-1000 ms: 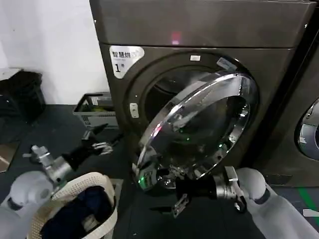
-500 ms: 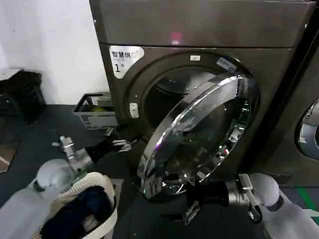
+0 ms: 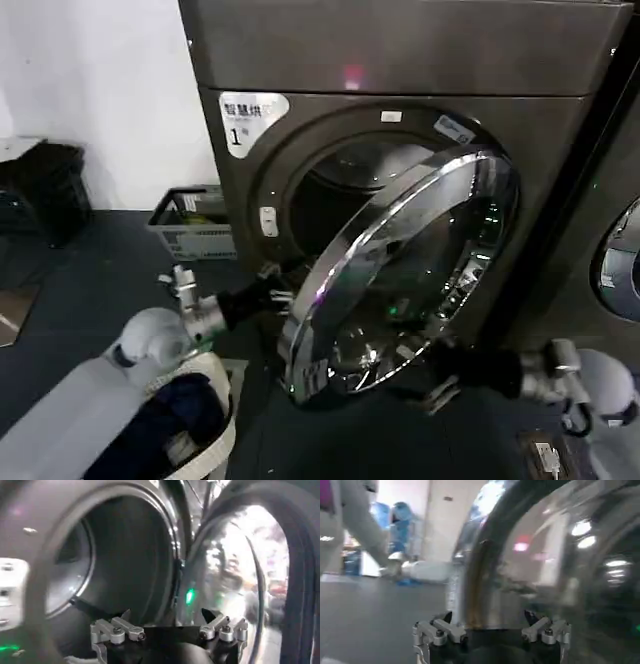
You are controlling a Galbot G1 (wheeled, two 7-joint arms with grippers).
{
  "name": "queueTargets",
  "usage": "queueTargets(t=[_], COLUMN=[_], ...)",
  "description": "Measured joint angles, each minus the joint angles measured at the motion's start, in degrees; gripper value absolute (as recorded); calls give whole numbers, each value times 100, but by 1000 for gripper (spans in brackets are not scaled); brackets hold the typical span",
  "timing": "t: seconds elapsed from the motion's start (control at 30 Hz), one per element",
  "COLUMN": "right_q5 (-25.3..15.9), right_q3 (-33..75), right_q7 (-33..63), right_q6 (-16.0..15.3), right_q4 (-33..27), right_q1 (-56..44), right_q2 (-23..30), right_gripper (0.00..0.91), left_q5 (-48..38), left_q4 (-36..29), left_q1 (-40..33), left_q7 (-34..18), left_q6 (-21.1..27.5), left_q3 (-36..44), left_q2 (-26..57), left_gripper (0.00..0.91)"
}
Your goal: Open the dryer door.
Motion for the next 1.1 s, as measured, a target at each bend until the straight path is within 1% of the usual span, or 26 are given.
queueTargets(t=[0.27, 0.33, 0.43, 0.53, 0.67, 0.7, 0.8, 0.9, 1.03, 1.1], right_q5=[-158, -302, -345, -343, -322, -321, -284, -218, -243, -350], right_q3=[1367, 1689, 2147, 2680, 3311, 3454, 3874, 4236, 4622, 4817], right_q7=[-18, 102, 339, 729, 1352, 1538, 2063, 2647, 3390, 3774], right_q6=[64, 63, 43, -128, -169, -159, 43, 83, -102, -195], right_q4=[-59, -102, -164, -222, -239, -232, -157, -26, 123, 191], right_q1=[-483, -594, -743, -923, -1101, -1141, -1285, -1472, -1618, -1678], right_q2=[274, 327, 396, 487, 638, 682, 859, 1101, 1419, 1571], right_gripper=[907, 907, 907, 907, 907, 907, 907, 907, 907, 907], left_q5=[112, 105, 115, 214, 450, 474, 520, 599, 591, 579], left_q4=[26, 27, 43, 37, 41, 39, 41, 101, 98, 81], left_q1=[-167, -216, -307, -382, -470, -491, -554, -654, -797, -872], left_q7=[147, 152, 174, 174, 150, 155, 203, 181, 147, 144], left_q6=[-29, -30, -32, -54, -148, -169, -187, -213, -201, -193], left_q3=[338, 401, 516, 652, 847, 897, 1023, 1180, 1394, 1514], left_q2=[-195, -258, -354, -450, -594, -630, -712, -822, -978, -1065], left_gripper=[907, 907, 907, 907, 907, 907, 907, 907, 907, 907])
